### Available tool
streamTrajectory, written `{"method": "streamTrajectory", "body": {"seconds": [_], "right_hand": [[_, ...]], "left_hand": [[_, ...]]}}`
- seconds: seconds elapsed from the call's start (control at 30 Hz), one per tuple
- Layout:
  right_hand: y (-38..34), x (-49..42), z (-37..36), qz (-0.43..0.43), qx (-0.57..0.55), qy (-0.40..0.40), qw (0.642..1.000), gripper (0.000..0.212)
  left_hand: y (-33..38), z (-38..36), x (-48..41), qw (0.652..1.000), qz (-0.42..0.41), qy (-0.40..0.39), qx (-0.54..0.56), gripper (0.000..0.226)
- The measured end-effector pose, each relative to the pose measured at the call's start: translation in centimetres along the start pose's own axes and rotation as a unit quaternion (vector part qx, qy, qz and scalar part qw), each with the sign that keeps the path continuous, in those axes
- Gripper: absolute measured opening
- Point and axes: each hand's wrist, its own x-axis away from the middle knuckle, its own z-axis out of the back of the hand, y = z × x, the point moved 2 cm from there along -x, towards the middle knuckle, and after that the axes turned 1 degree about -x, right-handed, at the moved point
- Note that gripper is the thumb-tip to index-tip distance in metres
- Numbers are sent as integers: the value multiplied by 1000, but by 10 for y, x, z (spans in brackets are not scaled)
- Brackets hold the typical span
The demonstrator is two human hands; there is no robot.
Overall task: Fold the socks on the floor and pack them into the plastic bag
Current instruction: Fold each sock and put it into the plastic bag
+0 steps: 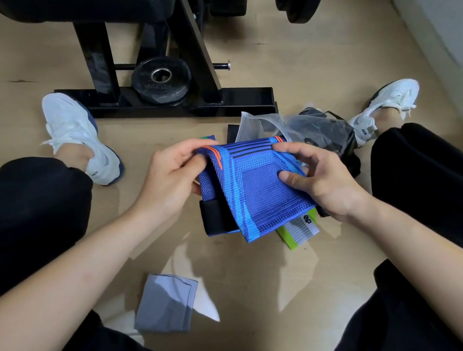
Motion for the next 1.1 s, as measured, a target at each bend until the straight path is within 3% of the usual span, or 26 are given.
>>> {"method": "streamTrajectory", "body": {"seconds": [0.17, 0.23, 0.33, 0.4, 0.47, 0.57, 0.7, 0.77, 0.9, 1.1], "right_hand": [[0, 2, -4, 8, -38, 40, 998, 44], [2, 3, -5, 12, -39, 57, 998, 44], [4, 4, -11, 32, -15, 70, 997, 44], [4, 6, -15, 53, -1, 64, 997, 48], [6, 7, -17, 56, -14, 60, 997, 58], [5, 3, -11, 8, -84, 35, 996, 68], [-4, 0, -3, -65, -99, -89, 989, 46], [-4, 0, -1, -60, -108, -86, 989, 43], [-4, 1, 2, -46, -133, -40, 989, 38], [-7, 4, -3, -36, -122, -56, 990, 25]], "left_hand": [[-3, -2, 0, 989, 116, -23, 94, 26], [-2, -6, 3, 995, 79, -35, 49, 24], [-9, -11, 6, 998, 46, -33, -40, 58], [-13, -10, 5, 995, 31, -18, -95, 67], [-16, -6, 2, 993, 10, -4, -117, 55], [-14, -2, -1, 998, 19, 12, -53, 38], [-15, 3, -4, 997, 54, 33, 55, 28], [-15, 6, -5, 996, 64, 4, 54, 32], [-12, 12, -7, 995, 48, -80, 16, 61], [-1, 9, -9, 984, -15, -130, -123, 48]]}}
